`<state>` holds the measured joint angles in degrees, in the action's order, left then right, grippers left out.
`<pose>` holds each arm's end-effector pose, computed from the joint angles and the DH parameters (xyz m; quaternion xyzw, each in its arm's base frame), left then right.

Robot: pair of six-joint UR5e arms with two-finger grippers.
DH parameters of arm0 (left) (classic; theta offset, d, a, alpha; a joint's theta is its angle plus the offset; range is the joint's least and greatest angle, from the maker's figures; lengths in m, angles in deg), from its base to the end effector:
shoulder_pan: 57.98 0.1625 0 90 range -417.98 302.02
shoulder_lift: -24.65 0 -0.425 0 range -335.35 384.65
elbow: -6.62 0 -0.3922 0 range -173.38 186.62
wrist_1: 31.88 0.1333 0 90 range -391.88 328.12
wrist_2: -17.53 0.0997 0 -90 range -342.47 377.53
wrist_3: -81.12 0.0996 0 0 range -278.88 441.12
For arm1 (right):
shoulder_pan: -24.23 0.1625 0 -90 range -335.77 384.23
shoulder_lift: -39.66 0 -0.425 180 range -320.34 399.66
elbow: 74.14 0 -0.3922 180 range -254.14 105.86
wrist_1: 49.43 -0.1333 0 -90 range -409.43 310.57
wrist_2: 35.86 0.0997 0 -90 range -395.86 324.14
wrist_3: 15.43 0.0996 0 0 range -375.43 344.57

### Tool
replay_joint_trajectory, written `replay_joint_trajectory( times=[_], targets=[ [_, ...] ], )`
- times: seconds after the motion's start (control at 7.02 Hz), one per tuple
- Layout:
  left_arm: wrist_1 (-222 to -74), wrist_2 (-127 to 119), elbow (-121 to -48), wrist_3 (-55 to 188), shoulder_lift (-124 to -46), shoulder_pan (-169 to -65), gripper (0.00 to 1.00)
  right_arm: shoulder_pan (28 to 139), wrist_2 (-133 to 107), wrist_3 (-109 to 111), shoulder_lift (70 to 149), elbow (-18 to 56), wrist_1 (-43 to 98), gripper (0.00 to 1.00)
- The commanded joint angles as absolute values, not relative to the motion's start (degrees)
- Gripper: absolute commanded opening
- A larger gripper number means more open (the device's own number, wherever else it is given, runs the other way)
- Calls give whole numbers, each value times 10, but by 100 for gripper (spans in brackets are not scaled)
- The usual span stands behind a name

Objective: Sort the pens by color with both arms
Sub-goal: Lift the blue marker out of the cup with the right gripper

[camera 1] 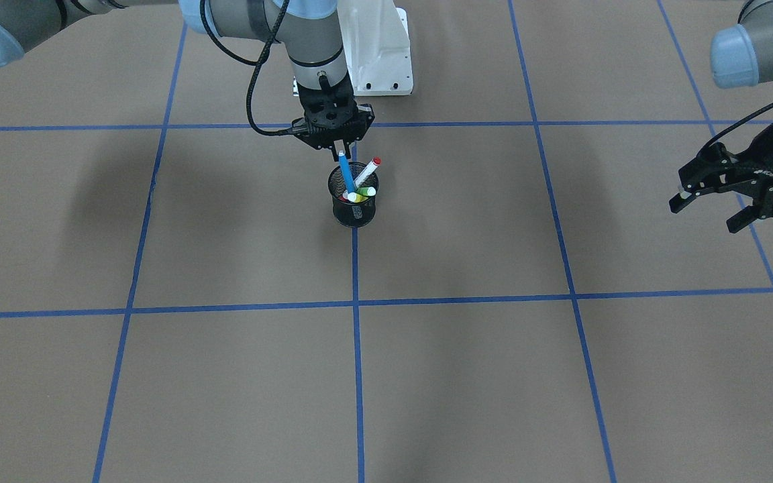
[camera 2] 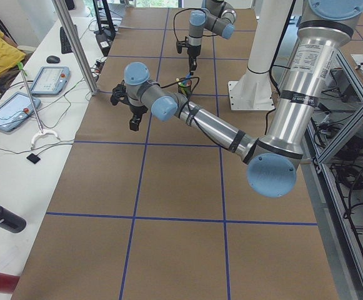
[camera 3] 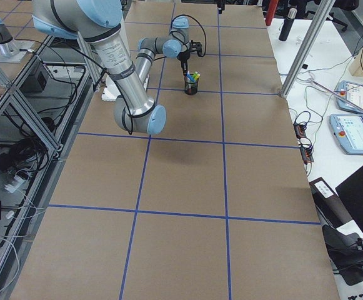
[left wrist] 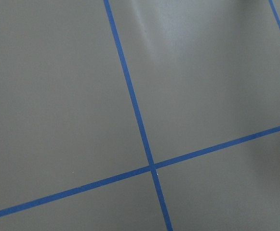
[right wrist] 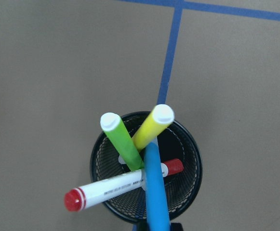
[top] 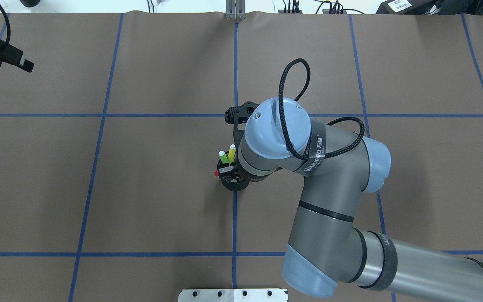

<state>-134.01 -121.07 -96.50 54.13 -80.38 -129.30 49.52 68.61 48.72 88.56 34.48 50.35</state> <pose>0.1286 -0.5632 0.3737 0.1393 0.4779 0.0793 0.8637 -0.5099 -0.3608 0.1298 0.0778 -0.4270 -0.0576 0.8990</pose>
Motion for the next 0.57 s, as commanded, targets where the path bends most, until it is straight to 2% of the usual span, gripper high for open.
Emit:
replay_joint_trajectory(
  times=[0.0,0.43],
  targets=[
    [-1340,-1211,-966,541,-804,-1293,100,515,690,488,883,419,577,0],
    [-1340,-1211,-966,541,-805,-1293,100,559,665,493,852,418,596,0]
  ],
)
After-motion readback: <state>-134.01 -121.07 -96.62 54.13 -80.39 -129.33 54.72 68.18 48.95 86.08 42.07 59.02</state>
